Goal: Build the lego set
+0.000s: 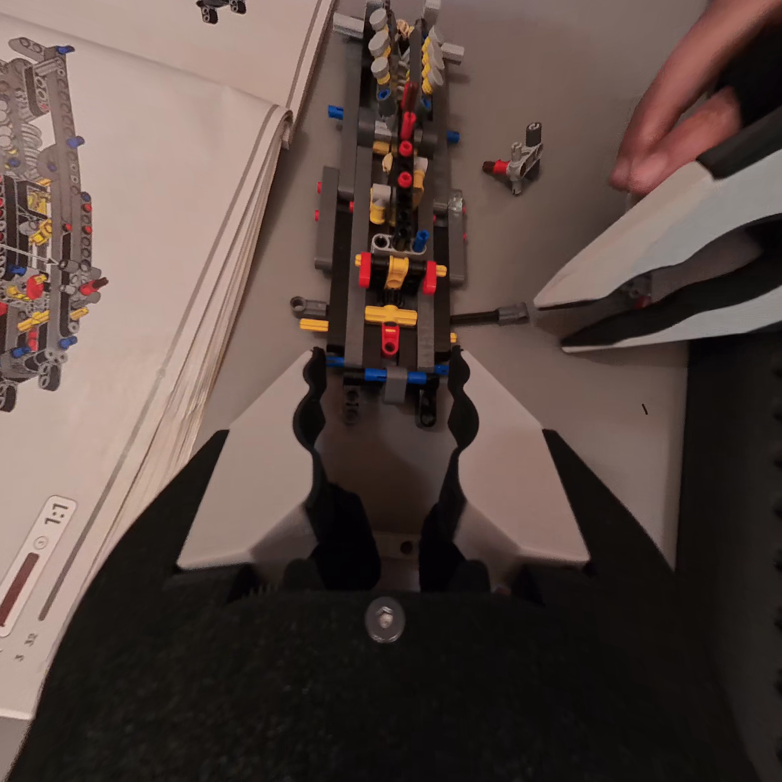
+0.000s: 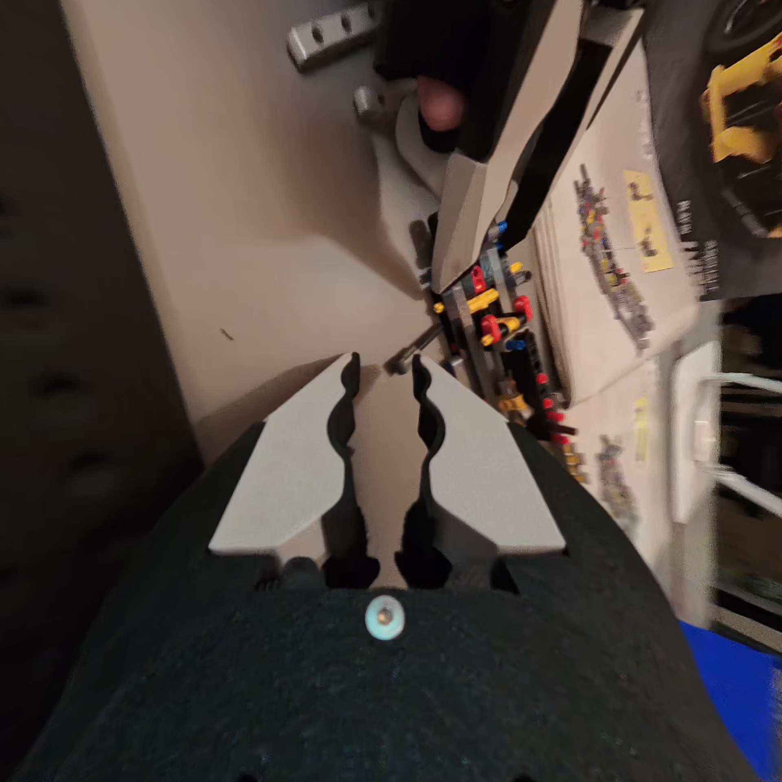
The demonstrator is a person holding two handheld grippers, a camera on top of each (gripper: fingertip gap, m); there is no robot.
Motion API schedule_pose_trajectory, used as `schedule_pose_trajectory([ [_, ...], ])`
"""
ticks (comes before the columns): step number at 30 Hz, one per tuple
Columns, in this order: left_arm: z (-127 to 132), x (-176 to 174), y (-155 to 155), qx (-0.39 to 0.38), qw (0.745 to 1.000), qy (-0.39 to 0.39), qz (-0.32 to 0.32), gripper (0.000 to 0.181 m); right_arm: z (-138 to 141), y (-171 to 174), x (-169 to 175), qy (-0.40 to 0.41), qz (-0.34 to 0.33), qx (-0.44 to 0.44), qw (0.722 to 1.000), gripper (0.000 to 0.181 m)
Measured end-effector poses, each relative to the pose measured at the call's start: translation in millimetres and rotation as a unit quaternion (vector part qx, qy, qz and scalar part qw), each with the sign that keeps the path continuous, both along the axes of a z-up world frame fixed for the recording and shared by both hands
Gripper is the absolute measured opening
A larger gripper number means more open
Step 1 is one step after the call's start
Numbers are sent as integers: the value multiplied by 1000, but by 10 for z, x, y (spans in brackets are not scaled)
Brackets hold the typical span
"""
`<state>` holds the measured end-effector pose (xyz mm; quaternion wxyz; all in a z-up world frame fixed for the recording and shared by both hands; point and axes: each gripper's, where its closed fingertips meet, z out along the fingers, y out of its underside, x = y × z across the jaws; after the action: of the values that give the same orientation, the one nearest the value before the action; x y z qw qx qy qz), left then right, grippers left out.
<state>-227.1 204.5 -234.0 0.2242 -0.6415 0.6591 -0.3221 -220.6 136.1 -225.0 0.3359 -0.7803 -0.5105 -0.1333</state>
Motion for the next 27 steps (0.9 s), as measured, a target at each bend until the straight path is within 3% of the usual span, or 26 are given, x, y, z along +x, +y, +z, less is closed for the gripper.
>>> schedule_pose_trajectory([
  [4, 5, 1, -11, -7, 1000, -1, 9, 56, 44, -5, 49, 137, -73, -59, 986, 26],
  [10, 0, 11, -26, 4, 1000, 7, 23, 56, 2, 109, 77, 270, -175, -130, 938, 29],
  [14, 2, 15, -30, 0, 1000, 2, 27, 56, -78, 142, 122, 256, -216, -131, 933, 21],
  [17, 3, 22, -41, 2, 1000, 0, 27, 56, -107, 116, 58, 250, -209, -125, 937, 9],
  [27, 9, 24, -35, -9, 999, -7, 33, 56, -98, 136, 141, 261, -232, -107, 931, 6],
])
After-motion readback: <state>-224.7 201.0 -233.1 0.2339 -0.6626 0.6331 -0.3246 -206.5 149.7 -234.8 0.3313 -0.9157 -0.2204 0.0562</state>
